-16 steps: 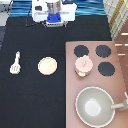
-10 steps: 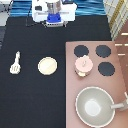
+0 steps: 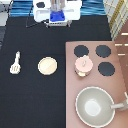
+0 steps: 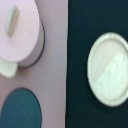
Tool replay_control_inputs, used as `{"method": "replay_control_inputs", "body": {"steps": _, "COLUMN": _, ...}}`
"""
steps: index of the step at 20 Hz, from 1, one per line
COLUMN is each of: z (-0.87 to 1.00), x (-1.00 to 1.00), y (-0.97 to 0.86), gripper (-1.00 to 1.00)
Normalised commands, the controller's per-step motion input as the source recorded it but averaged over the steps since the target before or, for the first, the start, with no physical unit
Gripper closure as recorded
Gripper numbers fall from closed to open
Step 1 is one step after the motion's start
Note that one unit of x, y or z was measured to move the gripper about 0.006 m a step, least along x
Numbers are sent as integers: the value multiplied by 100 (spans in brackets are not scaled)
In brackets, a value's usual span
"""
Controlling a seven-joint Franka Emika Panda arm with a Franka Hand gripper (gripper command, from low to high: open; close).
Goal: Take the lid off the pot, put the pot on the plate, and use the tool to push the pot to the front of the table.
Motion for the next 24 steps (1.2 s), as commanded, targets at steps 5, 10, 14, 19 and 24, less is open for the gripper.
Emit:
{"method": "replay_control_inputs", "body": {"steps": 5, "z": 55, "x": 93, "y": 47, "gripper": -100}}
{"method": "replay_control_inputs", "body": {"steps": 10, "z": 34, "x": 86, "y": 57, "gripper": -100}}
{"method": "replay_control_inputs", "body": {"steps": 14, "z": 19, "x": 78, "y": 63, "gripper": -100}}
{"method": "replay_control_inputs", "body": {"steps": 19, "z": -16, "x": 67, "y": 72, "gripper": -100}}
{"method": "replay_control_inputs", "body": {"steps": 24, "z": -53, "x": 48, "y": 58, "gripper": -100}}
